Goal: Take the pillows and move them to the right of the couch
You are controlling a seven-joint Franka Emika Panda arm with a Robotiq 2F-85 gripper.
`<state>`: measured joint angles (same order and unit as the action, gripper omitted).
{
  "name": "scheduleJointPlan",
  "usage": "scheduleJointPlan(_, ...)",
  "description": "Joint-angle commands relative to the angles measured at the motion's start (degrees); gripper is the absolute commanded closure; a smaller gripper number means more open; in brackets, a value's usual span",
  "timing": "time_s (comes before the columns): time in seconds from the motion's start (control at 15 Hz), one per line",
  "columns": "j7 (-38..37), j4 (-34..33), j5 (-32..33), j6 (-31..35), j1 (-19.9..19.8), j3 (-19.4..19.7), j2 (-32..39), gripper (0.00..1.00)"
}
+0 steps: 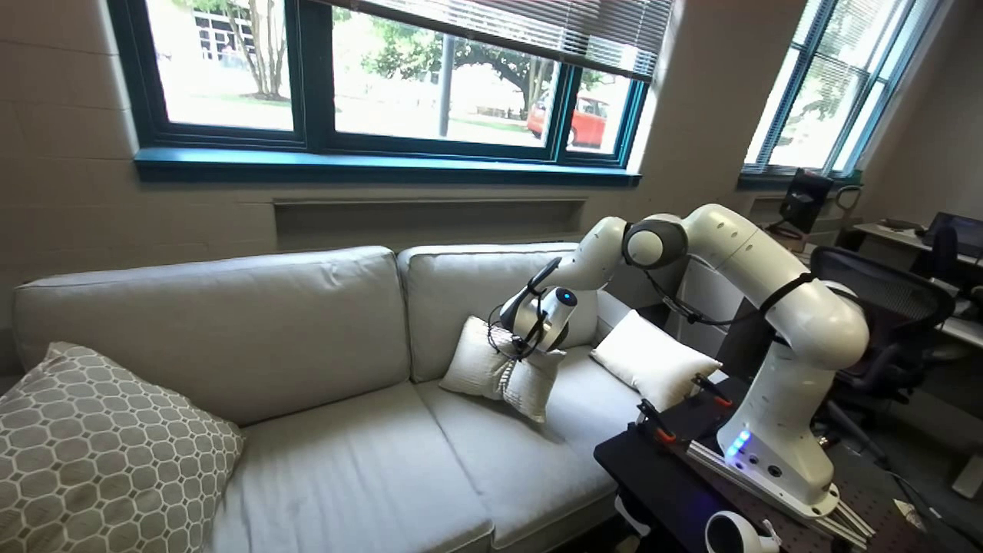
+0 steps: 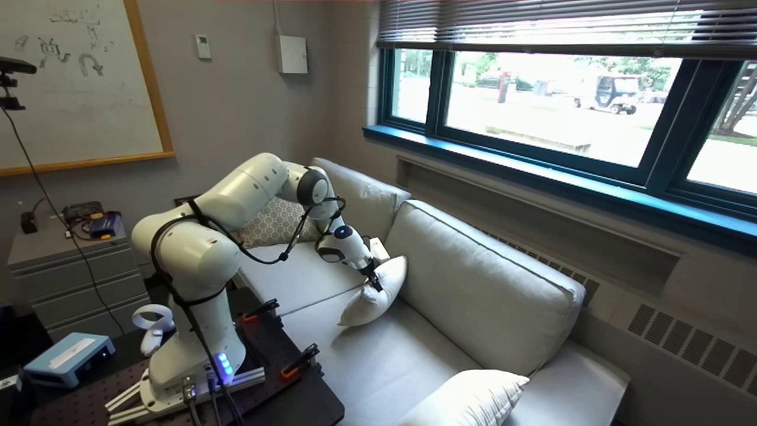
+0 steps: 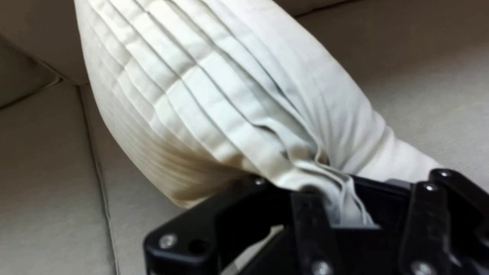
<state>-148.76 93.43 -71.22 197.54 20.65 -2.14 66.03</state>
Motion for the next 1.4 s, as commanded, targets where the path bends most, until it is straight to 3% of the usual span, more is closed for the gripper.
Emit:
scheduleJointPlan(0.0, -0.6, -1.4, -9.2, 0.4, 1.8, 3.9, -0.7, 0.95)
scheduleJointPlan(0.07, -1.2, -1.3, -11.1, 0.3, 1.7, 4.2, -0.6, 0.95)
scheduleJointPlan(0.13, -0.2, -0.8, -10.2, 5.6, -3.0, -1.7, -0.4, 0.95)
scheduleJointPlan(0.2, -0.9, -1.8, -15.8, 0.7, 2.5, 5.5, -0.2, 0.95)
scheduleJointPlan(0.27, -1.2, -1.7, -17.6, 0.8, 2.6, 5.5, 0.0, 0.95)
scheduleJointPlan(0.33, -0.4, -1.8, -16.8, 4.6, -1.2, 0.8, 0.3, 0.95)
scheduleJointPlan(0.4, -1.0, -1.7, -21.7, 0.5, 3.9, 7.1, 0.4, 0.95)
scheduleJointPlan(0.47, -1.0, -1.5, -23.4, 0.4, 4.1, 7.2, 0.5, 0.95)
scheduleJointPlan(0.53, 0.8, -2.2, -21.4, 5.4, -1.6, 0.4, 0.8, 0.95)
scheduleJointPlan(0.6, -1.0, -1.7, -25.4, 0.6, 4.6, 7.6, 1.2, 0.95)
scheduleJointPlan(0.73, -0.8, -2.2, -27.4, -0.2, 4.6, 7.9, 2.0, 0.95)
scheduleJointPlan(0.93, -0.7, -2.2, -34.9, -4.5, 8.6, 13.8, 3.3, 0.95)
scheduleJointPlan(1.33, -0.8, 4.2, -62.0, -20.6, 24.8, 35.8, 9.1, 0.95)
